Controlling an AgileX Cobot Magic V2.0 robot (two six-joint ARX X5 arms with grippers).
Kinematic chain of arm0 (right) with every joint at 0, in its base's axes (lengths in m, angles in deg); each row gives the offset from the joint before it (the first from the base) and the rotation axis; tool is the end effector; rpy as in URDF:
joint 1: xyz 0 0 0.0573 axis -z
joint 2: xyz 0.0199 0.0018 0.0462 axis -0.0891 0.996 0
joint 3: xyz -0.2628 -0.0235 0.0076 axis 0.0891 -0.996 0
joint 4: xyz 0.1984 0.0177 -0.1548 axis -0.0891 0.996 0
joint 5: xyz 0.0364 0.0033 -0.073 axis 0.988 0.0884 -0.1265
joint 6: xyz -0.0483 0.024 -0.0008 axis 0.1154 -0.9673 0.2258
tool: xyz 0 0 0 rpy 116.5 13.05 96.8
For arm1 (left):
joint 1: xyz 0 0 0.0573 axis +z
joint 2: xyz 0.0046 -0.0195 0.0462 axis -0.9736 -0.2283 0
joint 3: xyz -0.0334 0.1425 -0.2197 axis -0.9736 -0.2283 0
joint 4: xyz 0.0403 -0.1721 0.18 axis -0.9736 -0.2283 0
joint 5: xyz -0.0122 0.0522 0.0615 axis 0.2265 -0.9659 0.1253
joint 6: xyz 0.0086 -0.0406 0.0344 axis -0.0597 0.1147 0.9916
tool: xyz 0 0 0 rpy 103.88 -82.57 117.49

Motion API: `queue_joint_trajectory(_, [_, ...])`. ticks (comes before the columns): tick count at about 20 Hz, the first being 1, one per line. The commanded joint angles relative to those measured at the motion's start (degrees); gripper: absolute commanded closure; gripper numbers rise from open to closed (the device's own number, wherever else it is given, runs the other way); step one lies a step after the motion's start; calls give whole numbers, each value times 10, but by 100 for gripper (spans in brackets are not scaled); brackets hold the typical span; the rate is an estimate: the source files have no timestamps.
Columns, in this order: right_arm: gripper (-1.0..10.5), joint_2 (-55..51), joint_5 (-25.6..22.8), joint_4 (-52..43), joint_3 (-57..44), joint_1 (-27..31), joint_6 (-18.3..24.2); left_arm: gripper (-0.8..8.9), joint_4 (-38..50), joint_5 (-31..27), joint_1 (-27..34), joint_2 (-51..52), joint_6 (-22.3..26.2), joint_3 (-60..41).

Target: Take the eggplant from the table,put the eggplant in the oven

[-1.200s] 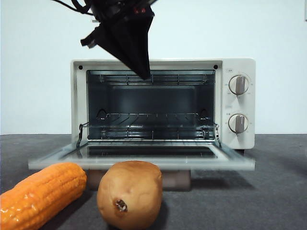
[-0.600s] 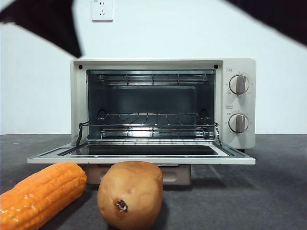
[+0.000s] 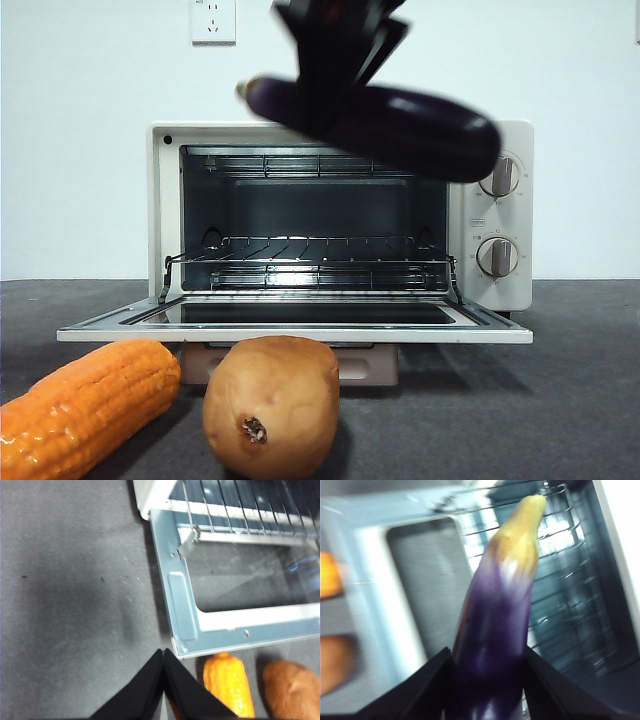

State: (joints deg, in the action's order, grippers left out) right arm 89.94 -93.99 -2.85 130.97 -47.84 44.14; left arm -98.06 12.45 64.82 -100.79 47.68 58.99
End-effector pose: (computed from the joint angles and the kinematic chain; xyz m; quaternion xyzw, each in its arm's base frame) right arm 0.2093 0.2631 0.3047 -0.4365 0.2993 0.3480 0.7738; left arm 0.1490 -0.0389 0.2399 -0.1199 0.3871 -0.1648 0.8992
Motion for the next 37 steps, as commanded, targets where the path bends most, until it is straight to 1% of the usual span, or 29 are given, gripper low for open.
queue_joint_trajectory(1, [822, 59, -49, -44, 16, -7, 86, 810, 14, 13, 17, -1, -1, 3])
queue_joint_trajectory(4, [822, 115, -87, -121, 16, -5, 151, 810, 23, 28, 32, -1, -1, 3])
queue_joint_trajectory(6, [822, 140, -123, -183, 16, -1, 169, 810, 23, 38, 35, -1, -1, 3])
queue_joint_trajectory(7, [822, 151, -132, -210, 16, 0, 181, 810, 23, 38, 35, -1, 1, 3])
queue_joint_trajectory(11, [822, 180, -134, -298, 16, 16, 237, 810, 23, 39, 35, -1, 1, 3])
queue_joint_trajectory(13, [817, 195, -145, -336, 16, 23, 264, 810, 23, 49, 35, -1, 1, 3])
queue_joint_trajectory(15, [792, 204, -144, -336, 16, 32, 264, 810, 23, 52, 35, -1, 1, 3])
queue_joint_trajectory(19, [670, 206, -145, -335, 16, 35, 237, 810, 26, 52, 35, -1, 3, 3])
queue_joint_trajectory(21, [634, 206, -144, -331, 16, 35, 217, 810, 28, 52, 35, -1, 3, 3])
queue_joint_trajectory(25, [632, 206, -149, -330, 16, 31, 216, 810, 27, 52, 35, -1, 7, 3])
queue_joint_trajectory(27, [632, 206, -170, -330, 16, 24, 216, 810, 28, 52, 35, -1, 8, 3])
queue_joint_trajectory(30, [633, 206, -190, -329, 16, 10, 216, 810, 39, 52, 35, -6, 12, 3])
queue_joint_trajectory(33, [633, 205, -191, -316, 16, -3, 214, 810, 45, 52, 35, -27, 12, 3])
queue_joint_trajectory(35, [633, 195, -189, -298, 16, -17, 198, 810, 68, 52, 35, -52, 12, 3])
queue_joint_trajectory(37, [637, 159, -189, -259, 16, -41, 160, 810, 106, 52, 42, -95, 11, 3])
